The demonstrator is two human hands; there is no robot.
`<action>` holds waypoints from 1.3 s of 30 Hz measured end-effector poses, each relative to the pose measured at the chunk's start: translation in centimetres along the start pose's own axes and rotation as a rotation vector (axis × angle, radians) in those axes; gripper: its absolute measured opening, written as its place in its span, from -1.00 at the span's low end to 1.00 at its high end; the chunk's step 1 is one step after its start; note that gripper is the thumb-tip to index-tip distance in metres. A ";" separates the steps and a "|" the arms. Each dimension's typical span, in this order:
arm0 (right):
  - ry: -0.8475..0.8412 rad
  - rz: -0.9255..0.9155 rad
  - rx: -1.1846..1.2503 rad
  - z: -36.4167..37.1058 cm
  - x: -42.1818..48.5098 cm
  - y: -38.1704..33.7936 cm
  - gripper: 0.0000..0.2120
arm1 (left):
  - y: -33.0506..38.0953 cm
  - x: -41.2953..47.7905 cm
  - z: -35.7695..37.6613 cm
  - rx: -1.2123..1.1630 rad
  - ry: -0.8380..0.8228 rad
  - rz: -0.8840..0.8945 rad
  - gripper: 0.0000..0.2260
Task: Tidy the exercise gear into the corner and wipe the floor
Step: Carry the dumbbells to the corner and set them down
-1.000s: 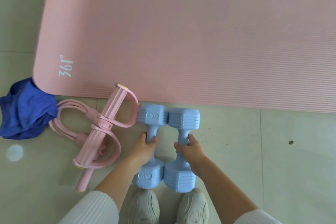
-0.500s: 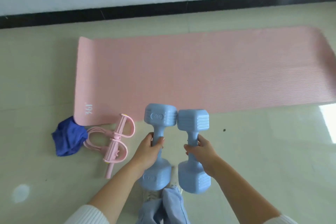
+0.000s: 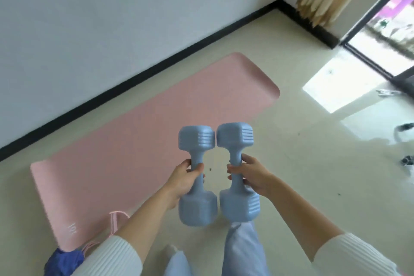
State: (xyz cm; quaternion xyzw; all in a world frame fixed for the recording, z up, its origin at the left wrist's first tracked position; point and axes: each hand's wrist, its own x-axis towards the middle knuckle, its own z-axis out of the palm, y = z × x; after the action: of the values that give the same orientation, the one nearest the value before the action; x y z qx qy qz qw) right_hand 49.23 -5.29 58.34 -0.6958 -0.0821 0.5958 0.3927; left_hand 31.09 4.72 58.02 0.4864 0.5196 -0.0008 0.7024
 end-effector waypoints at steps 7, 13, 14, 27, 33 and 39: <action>0.108 -0.022 0.146 -17.9 3.2 -6.8 -0.79 | 12.3 9.1 14.8 0.051 -0.101 -0.011 -0.76; 0.239 -0.029 0.172 -32.8 7.4 -14.5 -0.76 | 24.2 17.8 26.0 0.136 -0.172 0.002 -0.77; 0.252 -0.032 0.175 -35.1 8.2 -16.0 -0.75 | 26.3 19.2 27.5 0.151 -0.187 0.008 -0.78; 0.415 -0.063 0.305 -59.9 24.8 -37.4 -0.71 | 55.0 43.2 43.9 0.300 -0.351 0.088 -0.86; 0.447 -0.043 0.381 -71.4 31.7 -46.4 -0.71 | 66.4 54.6 52.3 0.334 -0.373 0.065 -0.81; 0.477 -0.008 0.369 -85.7 42.1 -54.0 -0.70 | 76.1 68.0 63.5 0.356 -0.375 0.049 -0.79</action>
State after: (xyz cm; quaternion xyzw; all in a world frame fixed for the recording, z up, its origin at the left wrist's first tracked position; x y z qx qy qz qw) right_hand 156.59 17.38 59.34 -0.7326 0.1193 0.4187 0.5232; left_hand 147.26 35.69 59.43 0.6064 0.3599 -0.1654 0.6895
